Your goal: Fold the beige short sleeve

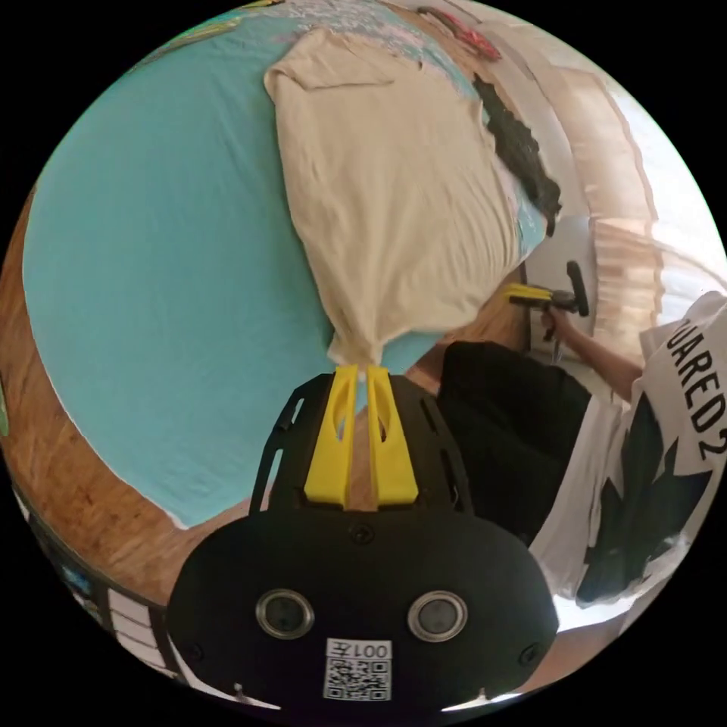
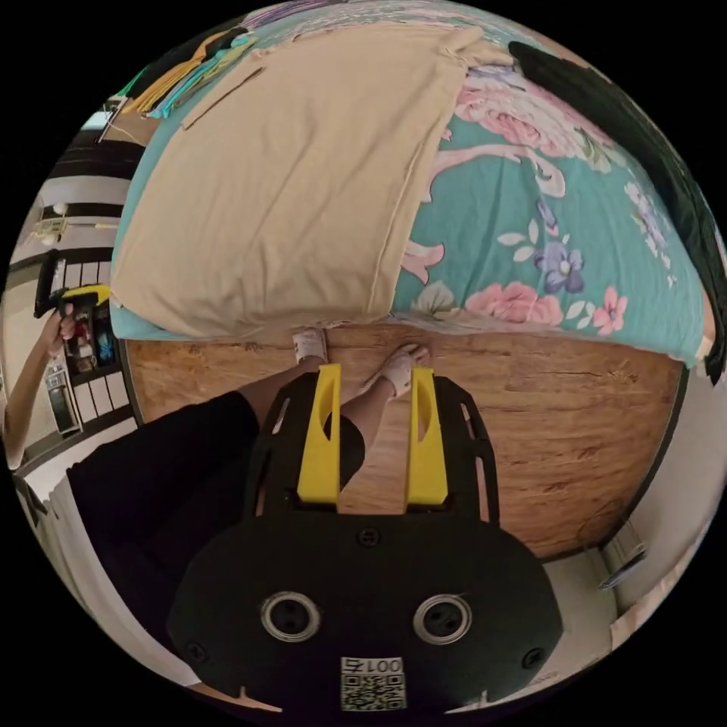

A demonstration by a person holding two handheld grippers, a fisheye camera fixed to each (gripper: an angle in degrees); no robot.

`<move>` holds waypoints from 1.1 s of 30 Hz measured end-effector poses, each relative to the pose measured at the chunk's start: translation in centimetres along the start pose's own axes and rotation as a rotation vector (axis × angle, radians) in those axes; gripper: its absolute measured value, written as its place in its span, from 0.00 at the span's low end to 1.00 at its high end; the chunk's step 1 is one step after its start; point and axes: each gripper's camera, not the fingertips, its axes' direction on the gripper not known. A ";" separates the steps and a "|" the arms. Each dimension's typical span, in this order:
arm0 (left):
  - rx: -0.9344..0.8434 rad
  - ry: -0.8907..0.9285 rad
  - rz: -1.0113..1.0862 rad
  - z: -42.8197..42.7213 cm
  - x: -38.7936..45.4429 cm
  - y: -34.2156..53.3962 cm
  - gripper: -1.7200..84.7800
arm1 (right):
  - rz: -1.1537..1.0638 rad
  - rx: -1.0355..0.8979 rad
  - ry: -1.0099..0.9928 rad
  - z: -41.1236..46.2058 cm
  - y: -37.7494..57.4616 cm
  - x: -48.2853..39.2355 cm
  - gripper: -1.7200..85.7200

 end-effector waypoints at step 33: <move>0.053 -0.305 -0.064 11.6 13.3 -5.2 0.01 | -0.207 0.183 -0.562 10.6 4.7 18.7 0.12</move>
